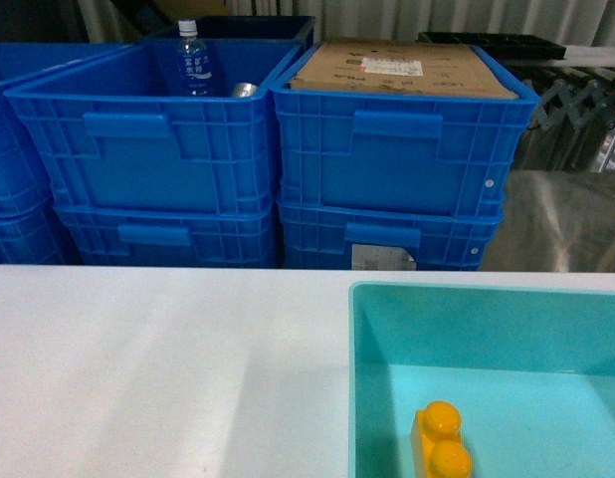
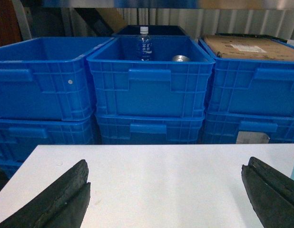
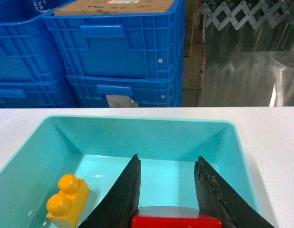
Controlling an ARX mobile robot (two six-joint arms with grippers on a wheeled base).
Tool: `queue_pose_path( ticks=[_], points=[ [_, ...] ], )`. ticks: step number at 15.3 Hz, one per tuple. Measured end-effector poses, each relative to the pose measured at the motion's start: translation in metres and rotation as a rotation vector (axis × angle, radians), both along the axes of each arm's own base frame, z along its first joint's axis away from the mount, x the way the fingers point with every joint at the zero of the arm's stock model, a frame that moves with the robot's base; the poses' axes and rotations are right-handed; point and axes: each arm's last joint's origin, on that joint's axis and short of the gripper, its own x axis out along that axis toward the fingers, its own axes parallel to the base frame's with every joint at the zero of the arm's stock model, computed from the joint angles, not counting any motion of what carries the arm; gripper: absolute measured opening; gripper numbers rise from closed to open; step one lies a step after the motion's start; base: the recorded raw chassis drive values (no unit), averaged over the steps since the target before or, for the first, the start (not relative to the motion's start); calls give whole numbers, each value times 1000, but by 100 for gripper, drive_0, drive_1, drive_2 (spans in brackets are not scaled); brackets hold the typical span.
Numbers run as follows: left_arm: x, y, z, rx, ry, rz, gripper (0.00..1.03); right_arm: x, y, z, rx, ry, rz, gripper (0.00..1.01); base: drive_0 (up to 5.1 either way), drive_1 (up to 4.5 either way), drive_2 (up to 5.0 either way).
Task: Pick red block from blue box to shelf
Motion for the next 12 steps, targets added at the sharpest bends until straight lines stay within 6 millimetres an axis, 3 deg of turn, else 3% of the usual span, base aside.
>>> queue_pose_path(
  ticks=[12],
  points=[
    [0, 0, 0, 0, 0, 0, 98, 3, 2, -2, -3, 15, 6, 28, 0, 0, 0]
  ],
)
